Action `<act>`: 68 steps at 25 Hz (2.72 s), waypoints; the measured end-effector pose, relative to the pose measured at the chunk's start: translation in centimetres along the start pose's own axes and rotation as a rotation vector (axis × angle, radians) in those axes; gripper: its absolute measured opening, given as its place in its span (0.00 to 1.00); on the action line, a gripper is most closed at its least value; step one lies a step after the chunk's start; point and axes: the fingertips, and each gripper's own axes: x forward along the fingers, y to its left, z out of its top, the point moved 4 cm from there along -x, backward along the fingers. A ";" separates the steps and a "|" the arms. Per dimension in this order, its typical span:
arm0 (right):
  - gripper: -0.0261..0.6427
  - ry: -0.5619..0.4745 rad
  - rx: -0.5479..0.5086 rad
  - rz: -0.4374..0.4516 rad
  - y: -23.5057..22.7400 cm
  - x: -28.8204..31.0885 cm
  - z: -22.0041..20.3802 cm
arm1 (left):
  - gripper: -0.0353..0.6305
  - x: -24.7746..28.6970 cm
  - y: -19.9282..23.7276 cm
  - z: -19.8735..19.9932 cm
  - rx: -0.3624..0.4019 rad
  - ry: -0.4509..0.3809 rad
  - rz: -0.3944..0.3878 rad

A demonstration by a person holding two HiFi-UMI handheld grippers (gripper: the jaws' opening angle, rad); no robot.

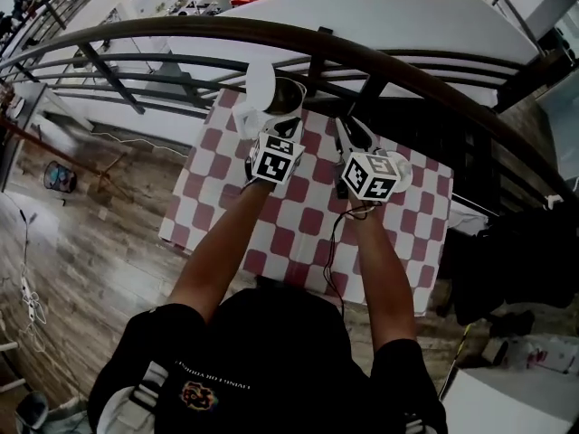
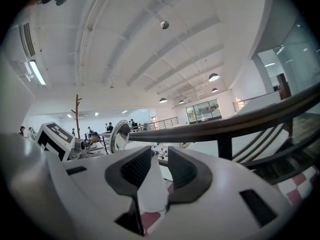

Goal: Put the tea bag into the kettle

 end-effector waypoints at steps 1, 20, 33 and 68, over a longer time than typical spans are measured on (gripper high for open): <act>0.21 -0.004 0.002 -0.020 -0.8 -0.8 0.1 | 0.05 0.5 -0.9 0.3 0.013 -0.004 -0.018; 0.21 -0.055 0.062 -0.435 -13.9 -18.7 -1.4 | 0.05 6.8 -20.6 2.8 0.184 -0.005 -0.379; 0.21 -0.059 0.105 -0.649 -16.9 -29.0 -3.4 | 0.05 7.4 -30.0 2.6 0.257 0.002 -0.561; 0.21 0.097 0.182 -0.535 -21.0 -20.1 -9.5 | 0.05 14.5 -24.2 -1.4 0.197 0.131 -0.469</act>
